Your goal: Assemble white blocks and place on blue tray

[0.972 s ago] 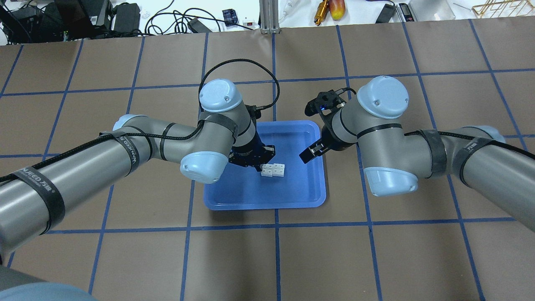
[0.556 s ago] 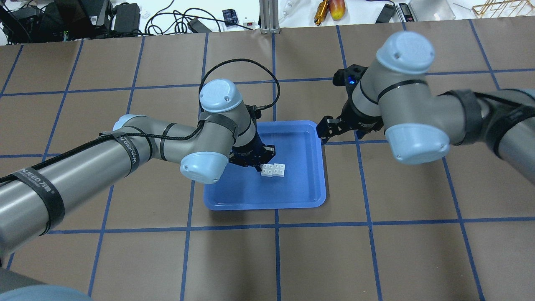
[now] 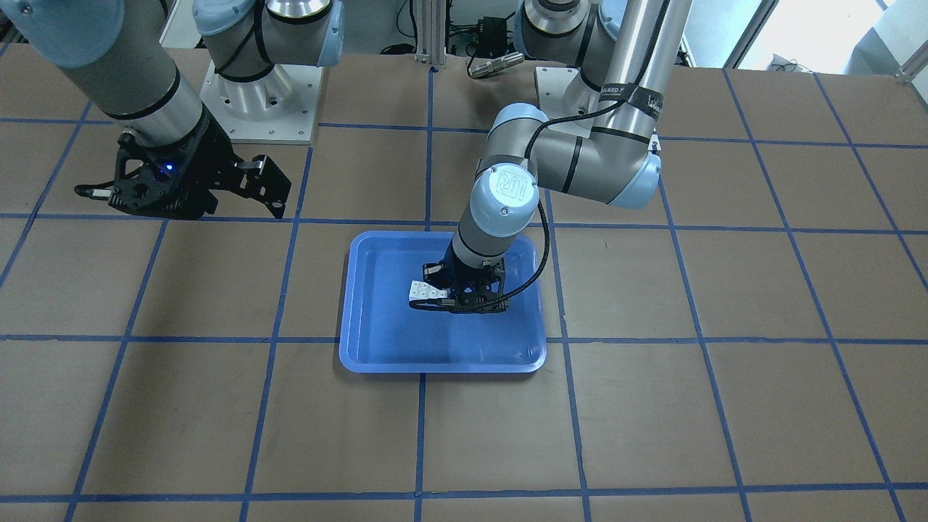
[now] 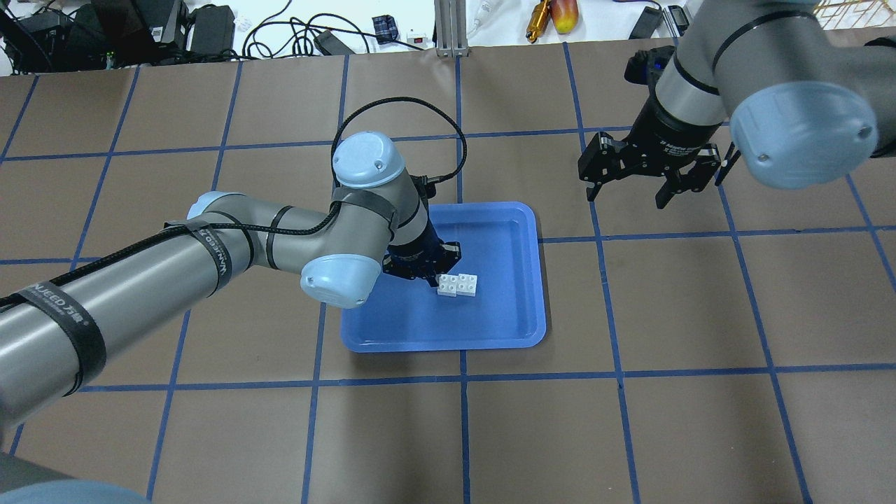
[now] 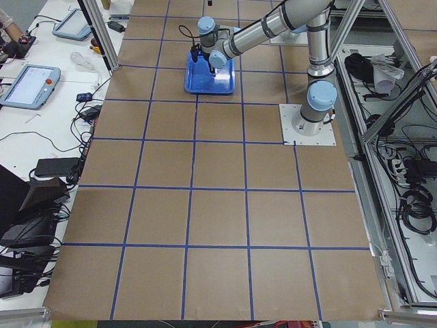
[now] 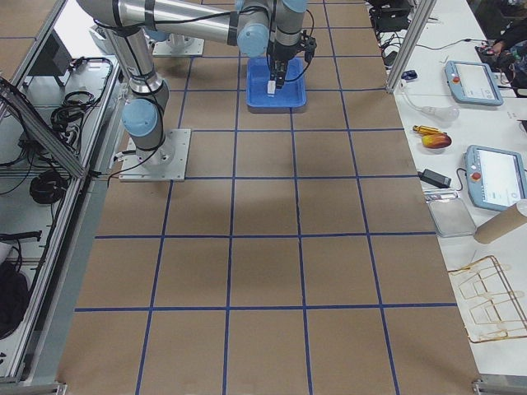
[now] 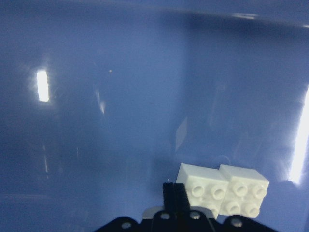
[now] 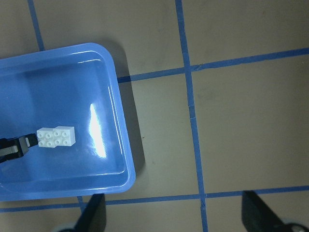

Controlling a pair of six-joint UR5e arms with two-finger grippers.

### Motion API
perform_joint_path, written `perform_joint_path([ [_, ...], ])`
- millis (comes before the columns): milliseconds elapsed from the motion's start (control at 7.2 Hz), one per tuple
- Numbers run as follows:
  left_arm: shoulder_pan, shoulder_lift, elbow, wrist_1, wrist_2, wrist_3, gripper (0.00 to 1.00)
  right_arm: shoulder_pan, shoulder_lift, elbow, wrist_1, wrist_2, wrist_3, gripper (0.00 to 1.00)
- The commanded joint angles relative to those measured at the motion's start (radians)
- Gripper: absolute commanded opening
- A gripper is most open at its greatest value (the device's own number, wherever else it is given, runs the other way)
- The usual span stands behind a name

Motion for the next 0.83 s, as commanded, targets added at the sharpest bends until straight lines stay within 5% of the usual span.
perform_joint_path([
  [0,0.000,-0.001,0.000,-0.001,0.000,-0.004,0.00,-0.022,-0.038,-0.007,0.033,-0.052,0.006,1.00],
  [694,0.000,-0.004,0.001,-0.001,-0.026,-0.058,0.00,-0.016,-0.101,-0.001,0.022,-0.085,0.204,1.00],
])
